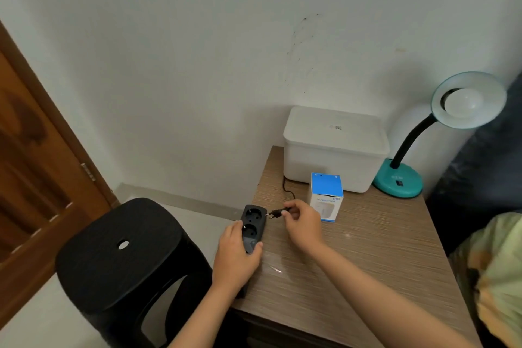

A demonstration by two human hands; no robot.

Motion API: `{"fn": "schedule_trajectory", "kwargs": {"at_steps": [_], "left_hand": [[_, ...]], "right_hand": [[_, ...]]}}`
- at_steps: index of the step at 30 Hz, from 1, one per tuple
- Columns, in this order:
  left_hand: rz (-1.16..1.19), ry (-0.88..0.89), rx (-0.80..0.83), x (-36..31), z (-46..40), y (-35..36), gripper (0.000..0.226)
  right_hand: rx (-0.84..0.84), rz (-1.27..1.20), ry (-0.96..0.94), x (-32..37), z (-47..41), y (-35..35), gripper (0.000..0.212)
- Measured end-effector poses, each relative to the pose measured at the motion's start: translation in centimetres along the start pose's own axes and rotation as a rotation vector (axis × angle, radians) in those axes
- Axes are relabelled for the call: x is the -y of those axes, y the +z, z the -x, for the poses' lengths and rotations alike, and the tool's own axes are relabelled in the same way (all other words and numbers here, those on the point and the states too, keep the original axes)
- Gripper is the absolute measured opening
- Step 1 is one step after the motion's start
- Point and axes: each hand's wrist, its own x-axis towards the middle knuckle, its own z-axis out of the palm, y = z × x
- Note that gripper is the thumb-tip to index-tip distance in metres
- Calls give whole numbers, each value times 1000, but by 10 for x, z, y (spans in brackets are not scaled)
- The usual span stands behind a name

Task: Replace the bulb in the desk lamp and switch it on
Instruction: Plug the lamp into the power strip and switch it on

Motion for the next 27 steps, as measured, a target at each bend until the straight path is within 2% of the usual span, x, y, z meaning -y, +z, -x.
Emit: {"fn": "schedule_trajectory", "kwargs": {"at_steps": [9,18,27], "left_hand": [[27,18,-14,1,0,1,52],[41,33,-36,5,-2,3,49],[63,41,-44,5,-3,4,49]], "right_hand": [[-33,-109,-115,35,-4,21,17],[26,-248,-8,39,0,35,39],[47,-219,67,41,-6,43,21]]}}
